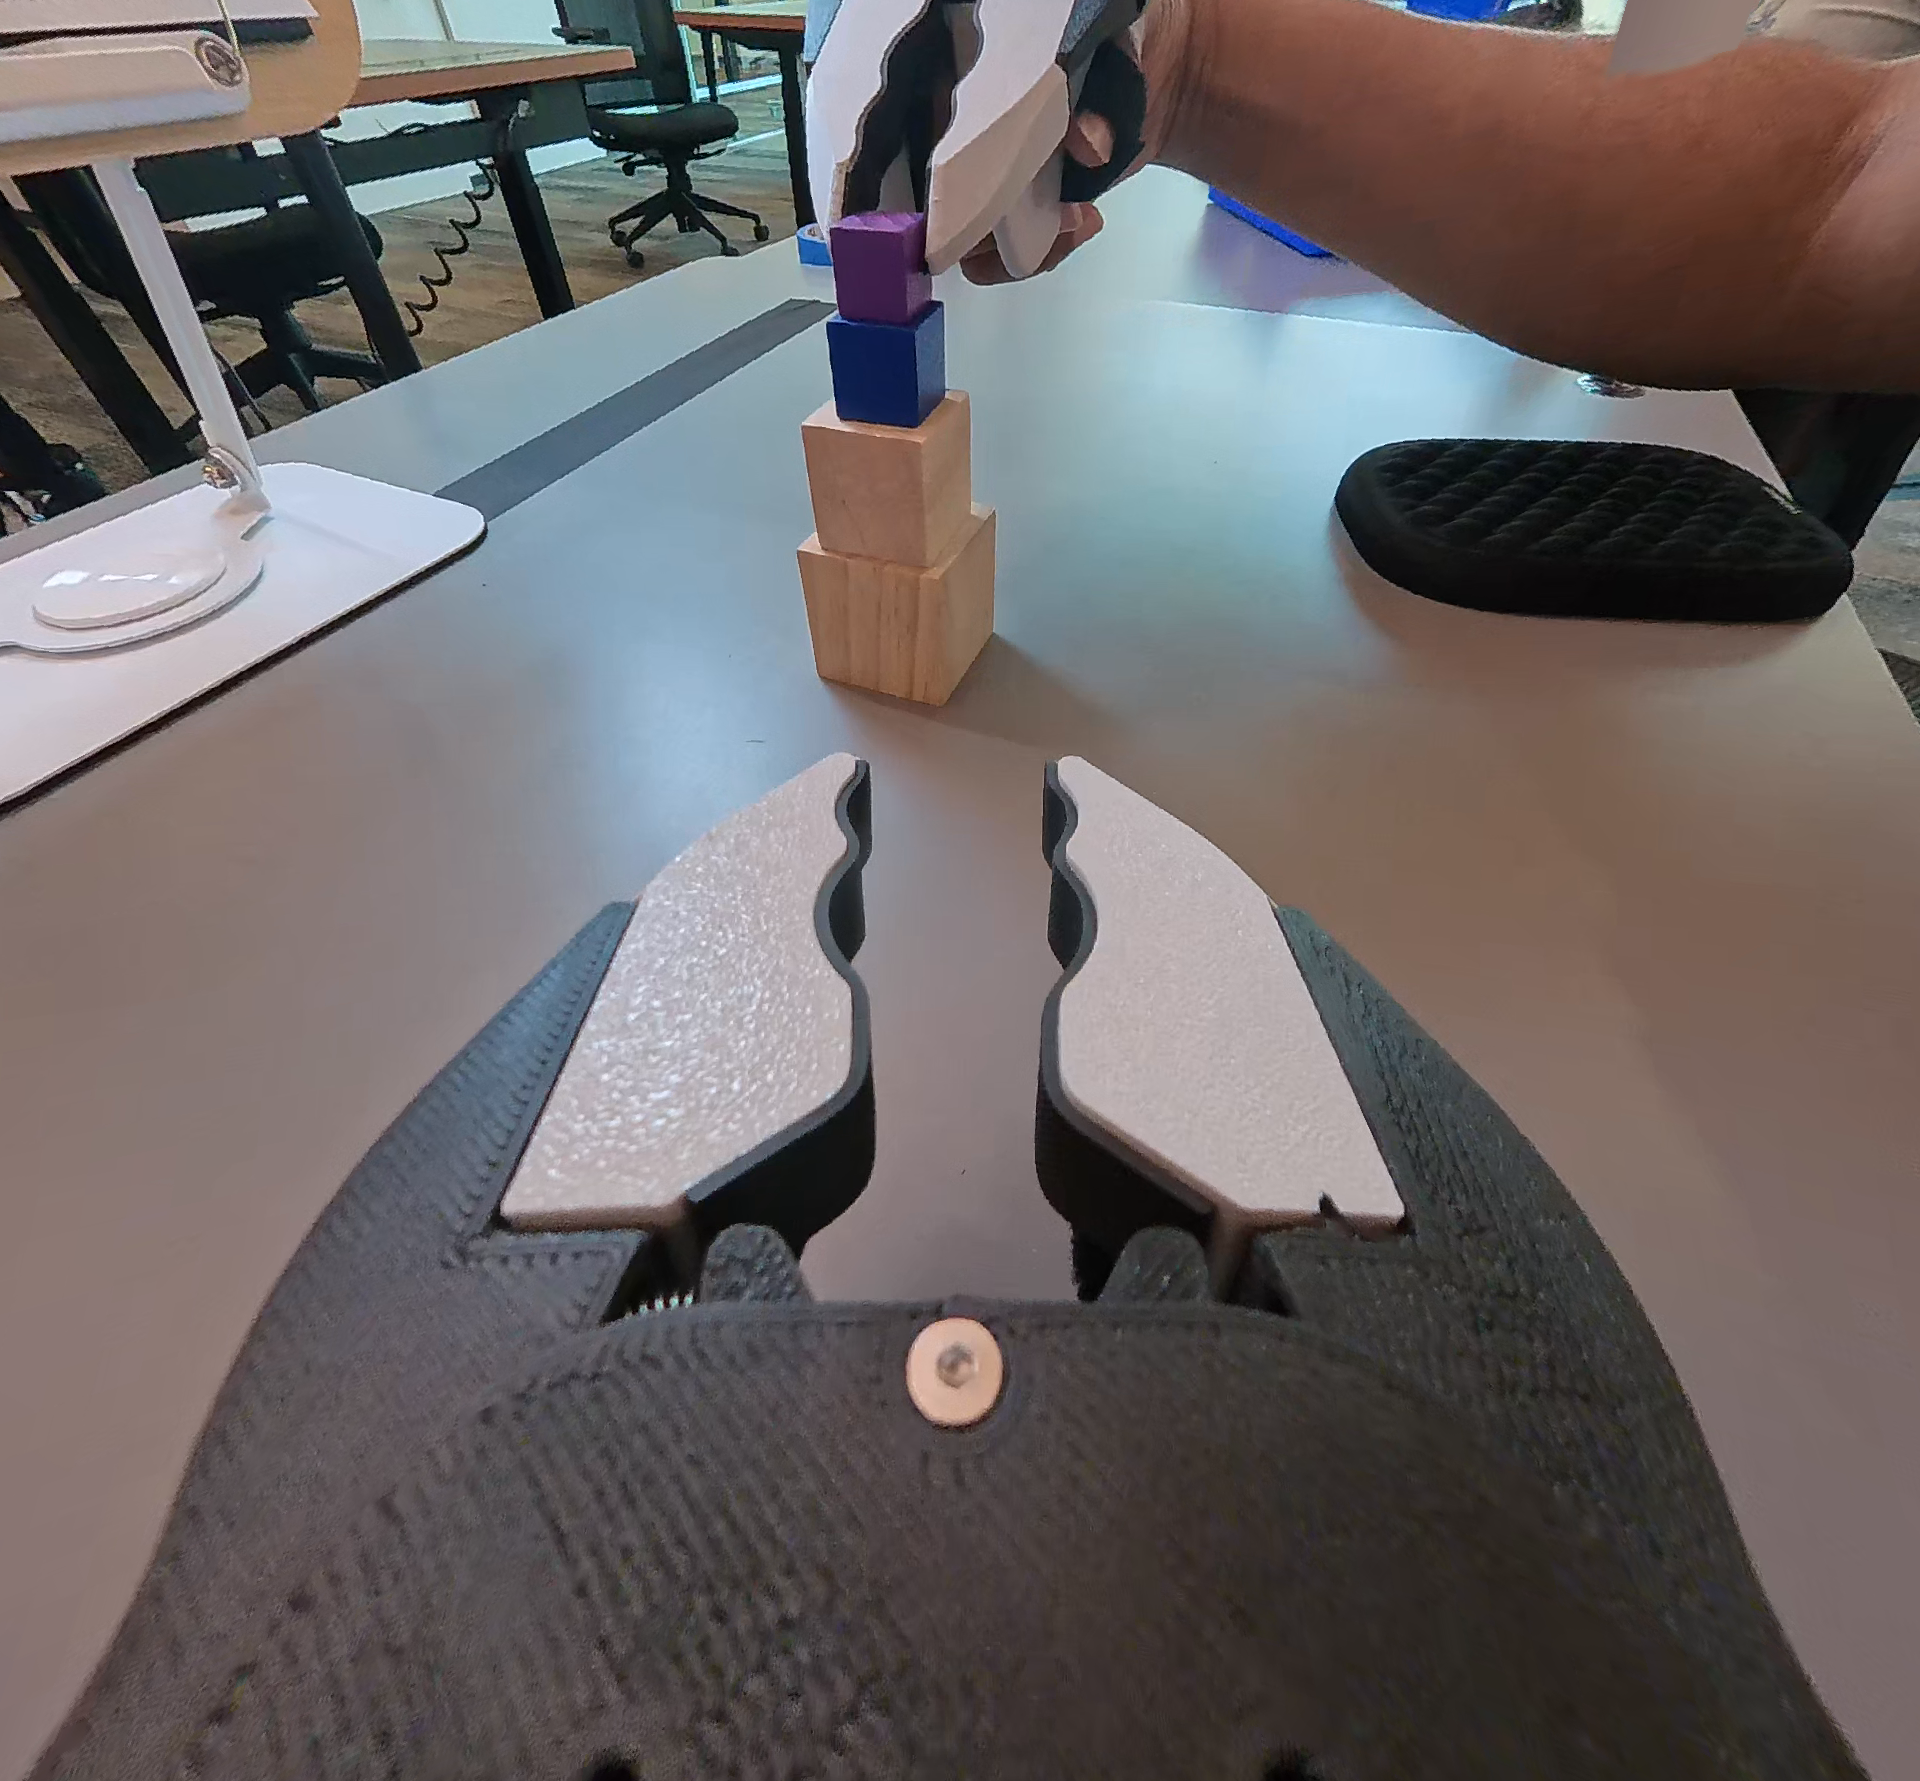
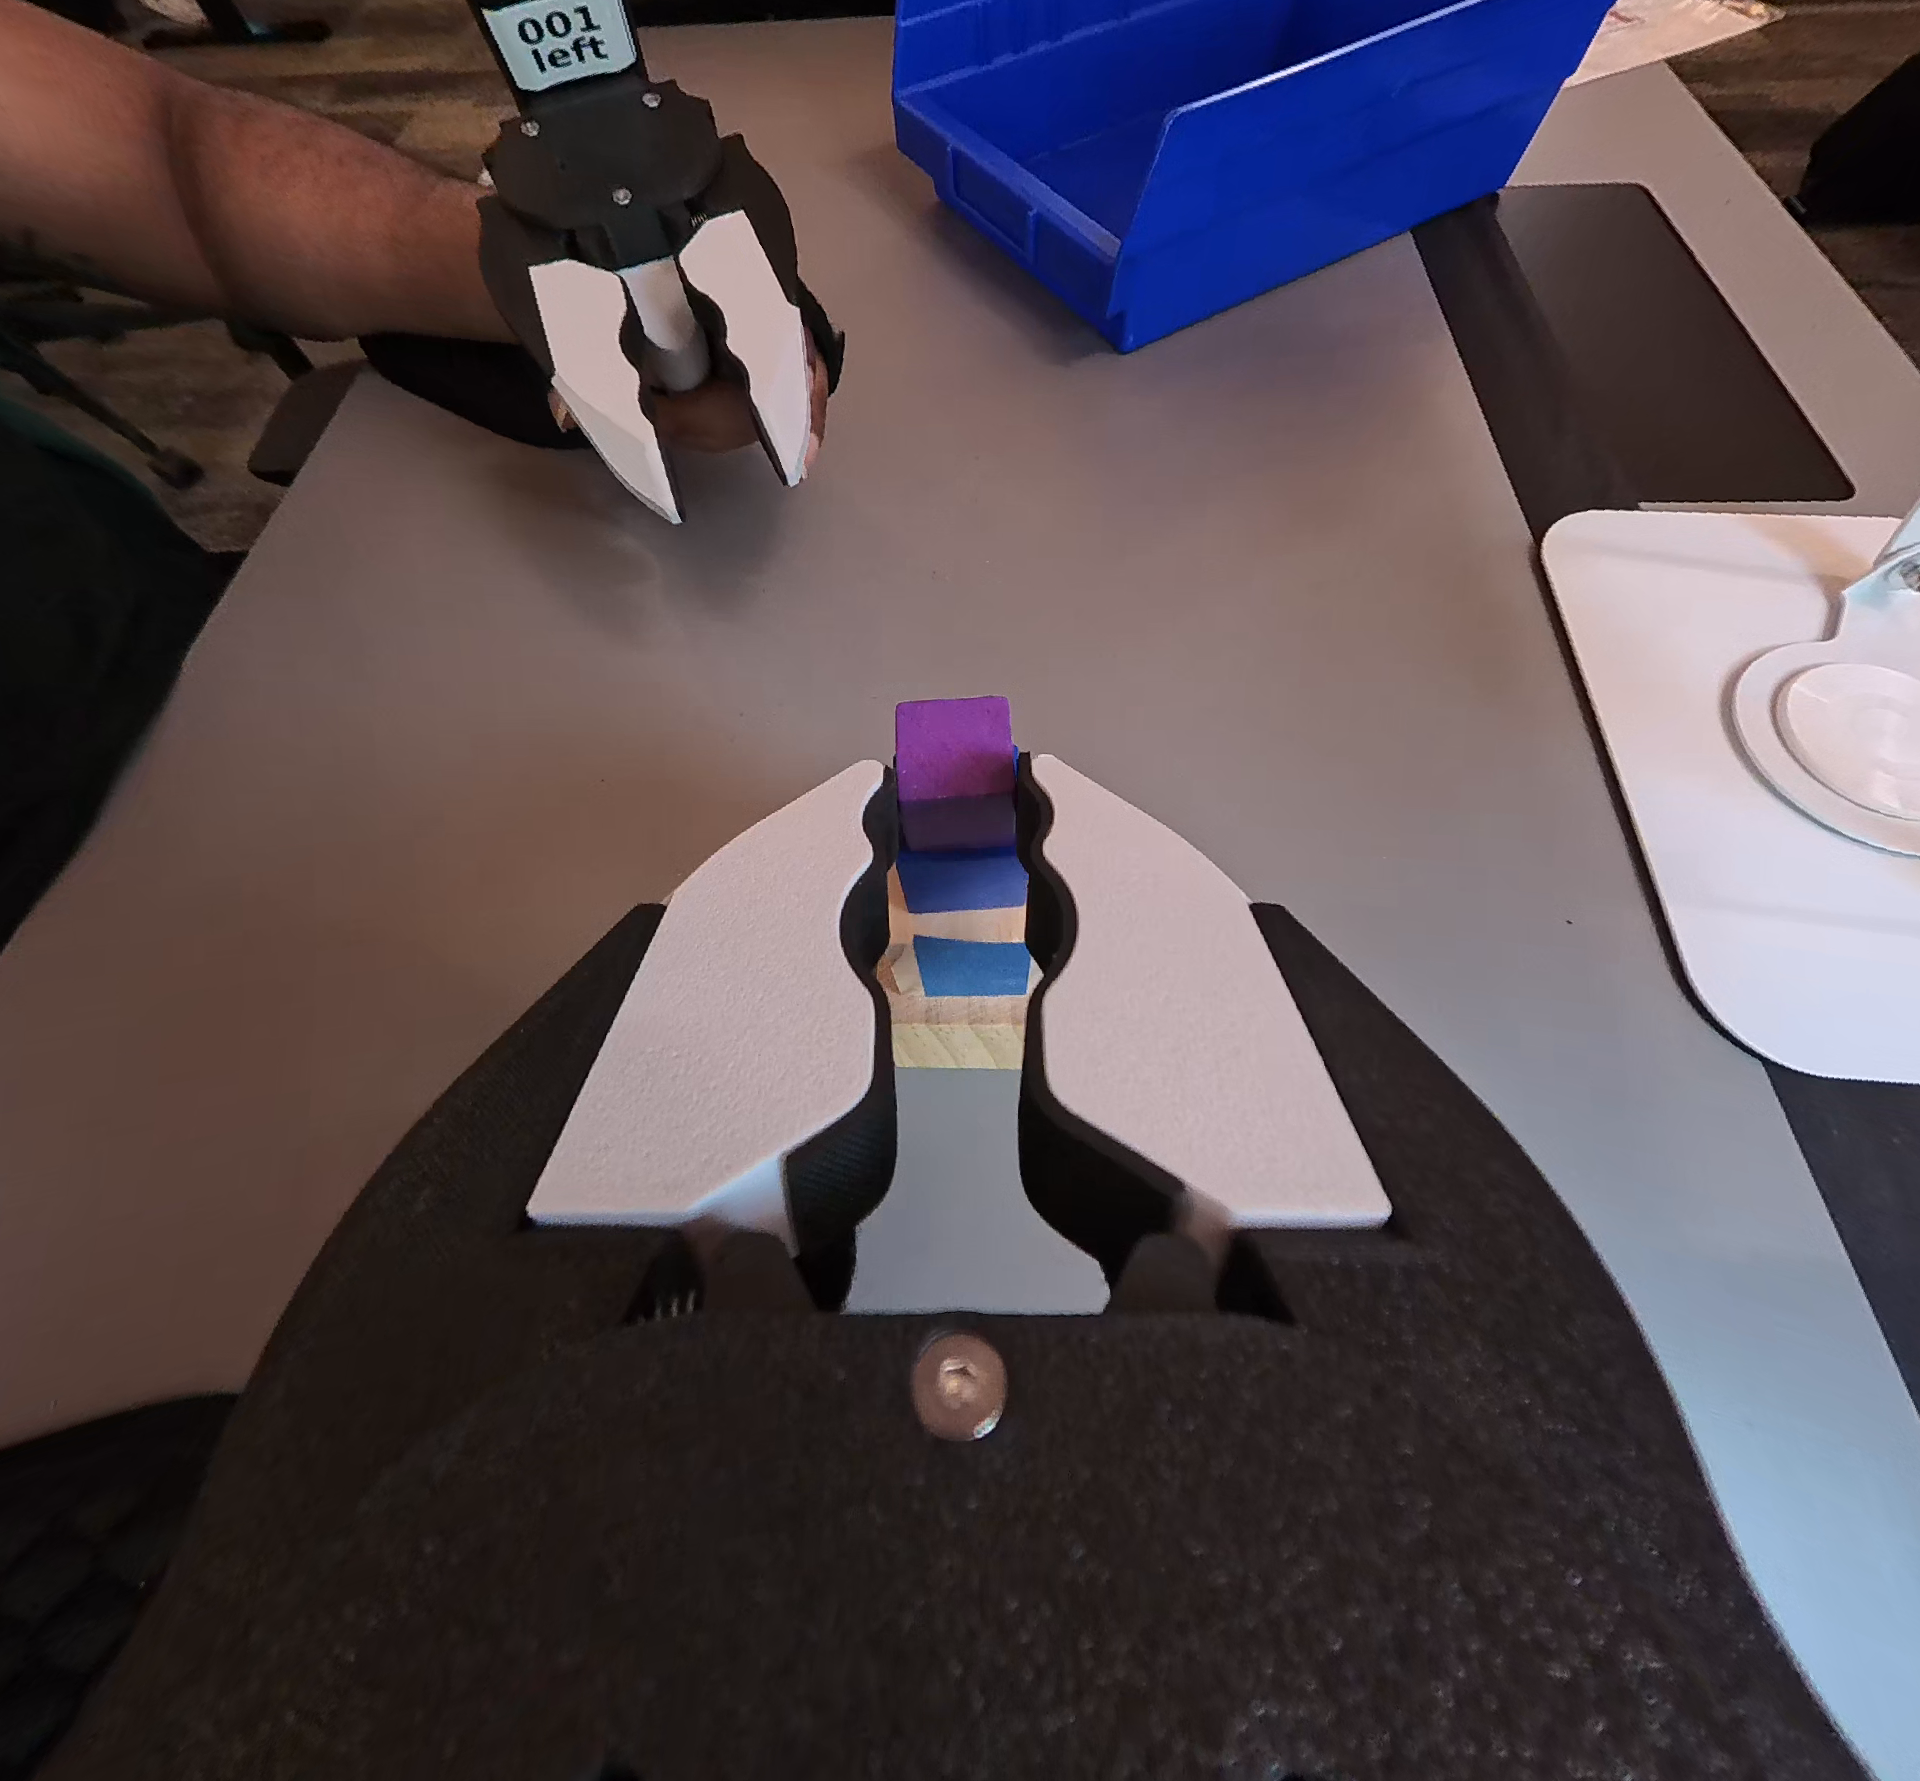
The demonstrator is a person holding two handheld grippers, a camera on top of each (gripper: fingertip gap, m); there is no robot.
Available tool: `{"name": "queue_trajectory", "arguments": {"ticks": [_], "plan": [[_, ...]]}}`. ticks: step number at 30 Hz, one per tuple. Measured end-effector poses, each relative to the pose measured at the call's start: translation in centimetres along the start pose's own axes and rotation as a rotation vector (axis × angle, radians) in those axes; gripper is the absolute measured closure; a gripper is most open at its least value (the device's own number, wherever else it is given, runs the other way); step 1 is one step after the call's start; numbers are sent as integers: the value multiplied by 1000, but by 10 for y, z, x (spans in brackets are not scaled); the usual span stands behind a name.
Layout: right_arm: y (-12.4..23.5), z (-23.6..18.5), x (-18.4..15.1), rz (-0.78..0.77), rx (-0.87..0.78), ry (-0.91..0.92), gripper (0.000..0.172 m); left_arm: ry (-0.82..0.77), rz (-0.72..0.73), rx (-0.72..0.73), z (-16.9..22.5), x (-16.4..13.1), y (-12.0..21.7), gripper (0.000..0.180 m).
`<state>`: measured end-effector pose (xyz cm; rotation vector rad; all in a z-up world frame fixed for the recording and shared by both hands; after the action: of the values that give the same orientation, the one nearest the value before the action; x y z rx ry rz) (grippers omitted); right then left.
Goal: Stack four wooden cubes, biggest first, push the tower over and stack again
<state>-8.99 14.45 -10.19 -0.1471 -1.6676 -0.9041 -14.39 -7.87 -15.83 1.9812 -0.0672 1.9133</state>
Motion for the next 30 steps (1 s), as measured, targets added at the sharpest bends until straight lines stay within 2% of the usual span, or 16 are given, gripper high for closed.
{"name": "queue_trajectory", "arguments": {"ticks": [6, 13, 16, 20, 23, 27, 30], "plan": [[0, 0, -1, 2, -6, 0, 148, -6, -9, 8, 0, -1, -1, 149], [6, -3, 2, 33, -45, -25, 125, -4, -8, 7, -1, -1, -1, 149], [11, -4, -1, 58, -122, -40, 123, -5, -1, 15, -1, 0, 0, 150], [22, -13, -7, 156, -239, -84, 131, -12, 38, 61, -5, 7, 5, 155], [27, -20, -19, 190, -357, -127, 143, -10, 67, 119, -10, 12, 10, 163], [31, -24, -40, 222, -632, -202, 172, -37, 69, 286, -25, 15, 20, 180], [35, -22, -64, 205, -832, -305, 172, -62, 68, 415, -35, 18, 30, 180]]}}
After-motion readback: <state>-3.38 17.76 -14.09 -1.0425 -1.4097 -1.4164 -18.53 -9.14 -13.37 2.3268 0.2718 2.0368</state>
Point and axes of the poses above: each gripper's, where its closed fingertips meet, y back along the fingers, x out of its top, z = x × y across the jaws, the point moved 5 cm from there along y, back along the fingers, and after that the axes turned 2 degrees about -x, right-handed, at the moved point
